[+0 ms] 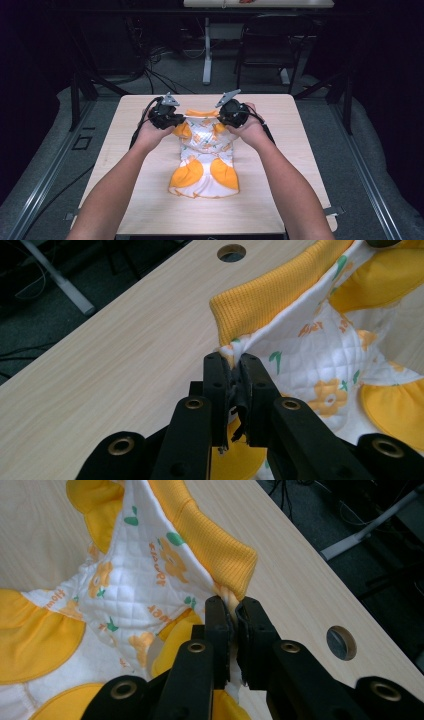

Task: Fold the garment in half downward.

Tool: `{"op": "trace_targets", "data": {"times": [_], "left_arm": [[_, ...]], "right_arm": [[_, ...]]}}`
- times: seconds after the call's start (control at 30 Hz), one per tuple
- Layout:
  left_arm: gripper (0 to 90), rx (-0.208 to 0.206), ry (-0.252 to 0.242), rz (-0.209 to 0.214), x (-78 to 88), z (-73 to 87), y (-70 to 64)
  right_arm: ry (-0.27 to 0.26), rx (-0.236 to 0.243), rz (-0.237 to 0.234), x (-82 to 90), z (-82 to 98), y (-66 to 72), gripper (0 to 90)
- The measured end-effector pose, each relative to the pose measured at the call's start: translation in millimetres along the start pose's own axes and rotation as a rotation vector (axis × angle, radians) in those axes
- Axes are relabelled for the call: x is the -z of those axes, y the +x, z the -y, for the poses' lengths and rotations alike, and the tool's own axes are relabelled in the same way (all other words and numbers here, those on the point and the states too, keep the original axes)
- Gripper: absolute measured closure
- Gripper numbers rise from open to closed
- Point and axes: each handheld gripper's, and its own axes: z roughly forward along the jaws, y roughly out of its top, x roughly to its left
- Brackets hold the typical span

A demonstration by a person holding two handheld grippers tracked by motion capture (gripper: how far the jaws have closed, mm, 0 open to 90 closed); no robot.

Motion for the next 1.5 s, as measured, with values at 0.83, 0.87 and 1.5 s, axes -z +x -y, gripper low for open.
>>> {"op": "trace_targets", "data": {"times": [0.83, 0.87, 1.5], "left_arm": [[83.5, -0.094, 0.037, 0.027, -0.1, 14.1, -19.5], [83.5, -0.094, 0.037, 0.027, -0.1, 14.1, -19.5], [83.4, -0.099, 0.045, 0.054, 1.4, 22.5, -26.3]], "right_arm": [[0.023, 0.086, -0.017, 0.4, 21.2, 18.6, 83.3], [0.023, 0.086, -0.017, 0.4, 21.2, 18.6, 83.3], [0.043, 0.107, -0.045, 2.6, 27.6, 26.3, 83.1]]}}
